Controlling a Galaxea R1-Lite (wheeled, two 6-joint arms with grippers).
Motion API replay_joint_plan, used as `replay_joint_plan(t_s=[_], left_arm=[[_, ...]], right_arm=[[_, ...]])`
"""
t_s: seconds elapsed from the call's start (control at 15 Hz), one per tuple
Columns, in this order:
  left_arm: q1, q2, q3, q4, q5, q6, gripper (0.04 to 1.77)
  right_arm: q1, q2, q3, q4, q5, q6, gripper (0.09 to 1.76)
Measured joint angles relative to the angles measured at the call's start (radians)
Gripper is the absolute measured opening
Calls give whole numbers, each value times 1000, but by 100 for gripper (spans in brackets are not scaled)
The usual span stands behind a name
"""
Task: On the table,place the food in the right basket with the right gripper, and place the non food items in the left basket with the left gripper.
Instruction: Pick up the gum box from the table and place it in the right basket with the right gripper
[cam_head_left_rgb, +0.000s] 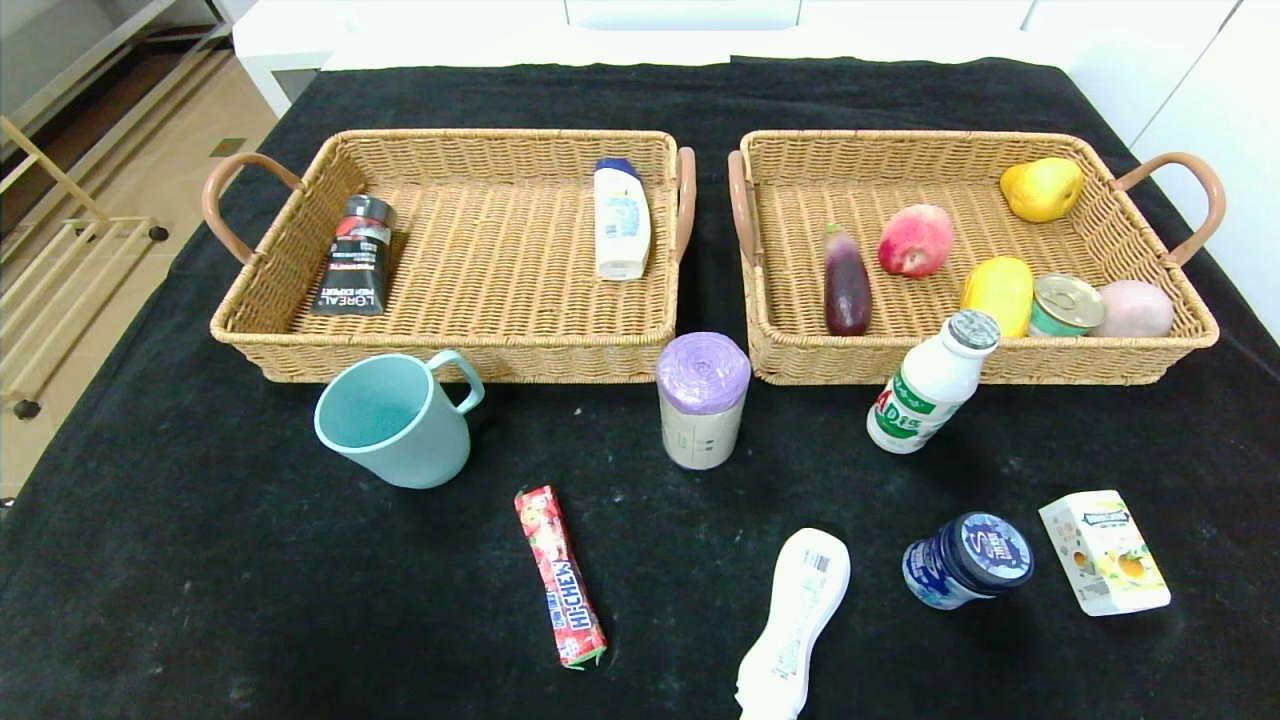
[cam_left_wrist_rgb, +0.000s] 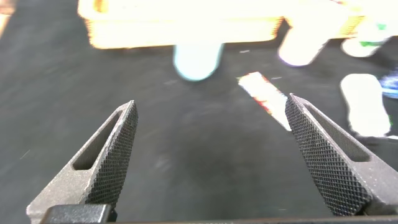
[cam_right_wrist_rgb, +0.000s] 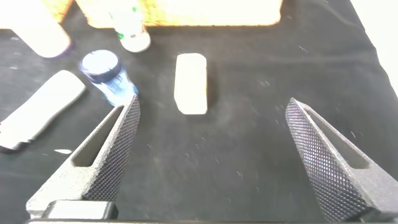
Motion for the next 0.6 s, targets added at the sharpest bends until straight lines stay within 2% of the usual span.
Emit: replay_joint_plan(t_s=[0.2, 0.4, 0.6], left_arm=[[-56, 148, -69, -28, -74, 5, 172], [-117, 317, -109, -132, -123, 10, 172], [-249, 489, -158, -190, -137, 14, 172]], right_arm=[[32, 139, -35, -115, 17, -3, 171], [63, 293, -77, -162, 20, -15, 171], [158, 440, -143, -169, 16, -17, 171]])
